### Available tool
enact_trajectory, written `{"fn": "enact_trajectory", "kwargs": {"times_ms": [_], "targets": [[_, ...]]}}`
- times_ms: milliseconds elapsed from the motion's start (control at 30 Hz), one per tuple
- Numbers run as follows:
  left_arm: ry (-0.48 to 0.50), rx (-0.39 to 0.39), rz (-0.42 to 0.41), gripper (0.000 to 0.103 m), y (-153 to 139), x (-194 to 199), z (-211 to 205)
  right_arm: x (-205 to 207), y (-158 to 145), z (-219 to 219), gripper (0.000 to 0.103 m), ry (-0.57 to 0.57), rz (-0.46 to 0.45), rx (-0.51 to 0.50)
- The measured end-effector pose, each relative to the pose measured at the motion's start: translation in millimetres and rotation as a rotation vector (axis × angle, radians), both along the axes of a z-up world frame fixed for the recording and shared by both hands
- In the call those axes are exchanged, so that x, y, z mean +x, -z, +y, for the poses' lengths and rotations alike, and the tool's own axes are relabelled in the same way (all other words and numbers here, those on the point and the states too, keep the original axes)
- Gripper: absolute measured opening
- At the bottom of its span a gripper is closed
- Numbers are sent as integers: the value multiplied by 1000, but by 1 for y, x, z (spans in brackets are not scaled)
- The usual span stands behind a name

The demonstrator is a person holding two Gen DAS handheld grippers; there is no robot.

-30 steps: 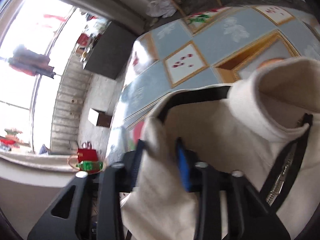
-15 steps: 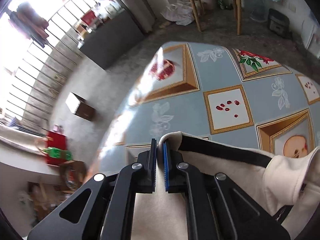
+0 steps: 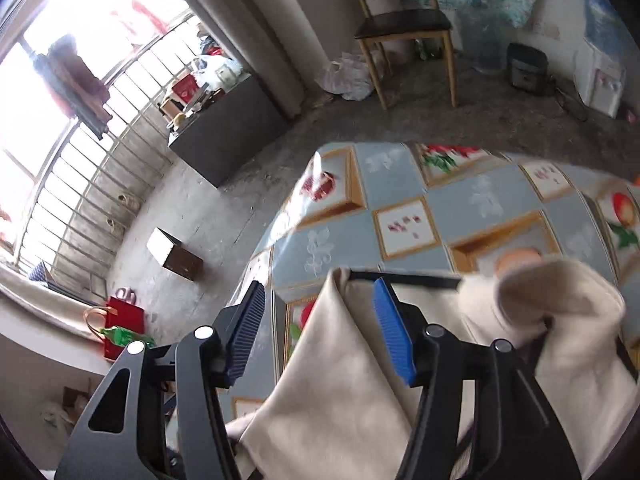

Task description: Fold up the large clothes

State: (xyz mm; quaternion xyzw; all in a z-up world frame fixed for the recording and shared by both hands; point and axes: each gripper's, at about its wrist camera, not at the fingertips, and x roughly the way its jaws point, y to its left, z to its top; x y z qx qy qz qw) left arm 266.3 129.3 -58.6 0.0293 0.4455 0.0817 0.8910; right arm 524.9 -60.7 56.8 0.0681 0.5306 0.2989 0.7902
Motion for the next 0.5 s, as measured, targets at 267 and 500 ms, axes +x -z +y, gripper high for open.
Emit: {"fn": "enact_trajectory", "kwargs": {"times_ms": [267, 500], "targets": [[122, 107, 10, 97, -8, 17, -15, -89, 20, -61, 56, 43, 65, 75], [46, 17, -20, 97, -13, 12, 16, -133, 51, -135, 56, 195, 85, 26]]}}
